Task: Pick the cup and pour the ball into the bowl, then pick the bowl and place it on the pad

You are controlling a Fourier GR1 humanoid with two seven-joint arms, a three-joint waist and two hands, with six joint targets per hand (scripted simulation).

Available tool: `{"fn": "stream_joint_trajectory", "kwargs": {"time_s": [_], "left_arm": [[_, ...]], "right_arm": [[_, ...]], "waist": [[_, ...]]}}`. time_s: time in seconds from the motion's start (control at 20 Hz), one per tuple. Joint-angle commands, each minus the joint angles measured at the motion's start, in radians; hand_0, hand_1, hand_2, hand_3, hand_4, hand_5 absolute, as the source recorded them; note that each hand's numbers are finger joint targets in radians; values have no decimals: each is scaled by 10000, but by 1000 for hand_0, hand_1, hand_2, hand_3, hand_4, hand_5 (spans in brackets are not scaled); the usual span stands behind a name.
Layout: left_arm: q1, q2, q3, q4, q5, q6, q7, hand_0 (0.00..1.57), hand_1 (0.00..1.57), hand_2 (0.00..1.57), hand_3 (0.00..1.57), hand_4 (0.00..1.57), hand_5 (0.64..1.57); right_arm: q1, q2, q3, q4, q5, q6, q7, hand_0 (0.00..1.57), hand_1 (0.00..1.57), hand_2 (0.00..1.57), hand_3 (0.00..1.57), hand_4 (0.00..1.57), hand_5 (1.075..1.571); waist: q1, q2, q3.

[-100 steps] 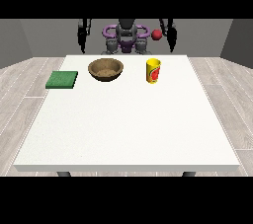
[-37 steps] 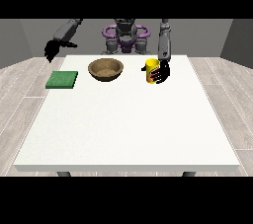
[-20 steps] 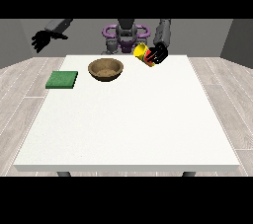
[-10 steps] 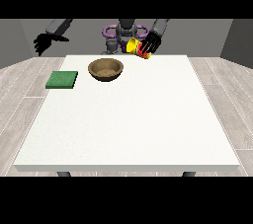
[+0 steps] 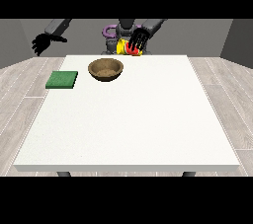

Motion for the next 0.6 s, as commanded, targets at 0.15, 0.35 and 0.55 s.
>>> {"fn": "stream_joint_trajectory", "kwargs": {"time_s": [0.15,0.35,0.55], "left_arm": [[-449,-100,-1079,-125,-1604,-581,1614,549,549,1571,1571,935,1565],[-1338,-102,-1777,-189,-2602,-867,2343,455,455,1571,1571,894,1571],[-814,-102,-2707,-444,-3201,-1248,2881,282,282,1571,1571,863,1570]], "right_arm": [[-948,-194,171,130,156,-435,766,0,0,0,180,0,1534],[-1617,-322,176,308,146,-193,472,0,0,0,267,0,1530],[-2086,405,398,235,232,-1048,942,0,0,0,297,0,1528]], "waist": [[-116,86,-8],[-268,929,-3],[-267,646,-7]]}}
